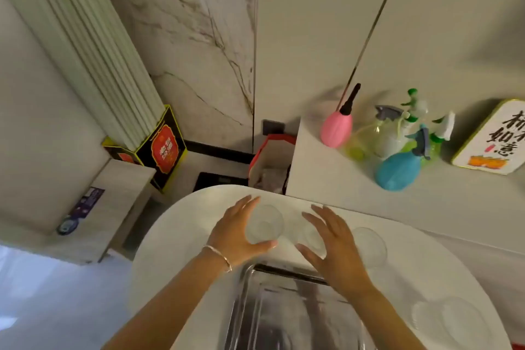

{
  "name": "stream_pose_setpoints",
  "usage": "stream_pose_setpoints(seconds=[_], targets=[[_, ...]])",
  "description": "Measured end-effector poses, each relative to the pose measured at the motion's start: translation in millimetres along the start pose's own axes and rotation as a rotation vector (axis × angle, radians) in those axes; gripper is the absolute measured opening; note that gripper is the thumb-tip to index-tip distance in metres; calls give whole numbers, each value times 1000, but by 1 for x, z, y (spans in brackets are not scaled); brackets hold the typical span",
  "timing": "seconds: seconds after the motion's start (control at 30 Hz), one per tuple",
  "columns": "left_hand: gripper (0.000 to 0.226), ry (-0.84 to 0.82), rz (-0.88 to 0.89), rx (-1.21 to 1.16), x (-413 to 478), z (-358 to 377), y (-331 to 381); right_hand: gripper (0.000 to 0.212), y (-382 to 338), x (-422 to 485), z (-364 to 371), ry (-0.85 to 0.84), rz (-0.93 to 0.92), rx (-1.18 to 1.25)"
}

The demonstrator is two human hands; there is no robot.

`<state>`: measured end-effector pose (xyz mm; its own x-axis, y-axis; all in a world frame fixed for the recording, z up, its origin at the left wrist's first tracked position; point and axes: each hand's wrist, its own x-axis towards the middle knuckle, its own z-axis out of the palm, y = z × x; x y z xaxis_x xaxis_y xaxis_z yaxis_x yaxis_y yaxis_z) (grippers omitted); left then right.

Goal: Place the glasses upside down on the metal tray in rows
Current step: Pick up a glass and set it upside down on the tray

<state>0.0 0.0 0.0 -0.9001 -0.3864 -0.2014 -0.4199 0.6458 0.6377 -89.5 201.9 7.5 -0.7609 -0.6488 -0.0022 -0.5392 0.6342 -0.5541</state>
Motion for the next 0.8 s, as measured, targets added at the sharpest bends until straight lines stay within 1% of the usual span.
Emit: stream_pose_setpoints(seconds=[0.03, 0.1, 0.17, 0.27, 0.33, 0.47, 0.57, 0.67, 0.73, 0.8], targets=[[95, -47, 43, 39, 7, 6, 0, 59, 10, 2, 4, 1, -52, -51], [97, -140, 111, 159, 21, 18, -1, 62, 26, 5, 14, -4, -95, -118], [97, -181, 135, 265, 34, 27, -9, 64, 38, 5, 21, -31, -81, -134], [90, -129, 204, 374, 45, 36, -20, 62, 51, 1, 37, -3, -98, -121], [86, -84, 217, 381, 51, 37, -22, 58, 59, 4, 43, 63, -120, -143], [82, -71, 247, 371, 54, 34, -21, 49, 67, 7, 51, 150, -167, -185], [76, -57, 282, 324, 47, 24, -15, 47, 65, 7, 51, 152, -181, -209], [76, 34, 304, 183, 27, 10, -9, 46, 60, 4, 43, 94, -181, -198], [75, 108, 311, 16, 9, 0, -4, 45, 52, -4, 37, 69, -189, -64], [73, 159, 322, -142, -12, -8, 2, 47, 39, -16, 31, 129, -202, 179]])
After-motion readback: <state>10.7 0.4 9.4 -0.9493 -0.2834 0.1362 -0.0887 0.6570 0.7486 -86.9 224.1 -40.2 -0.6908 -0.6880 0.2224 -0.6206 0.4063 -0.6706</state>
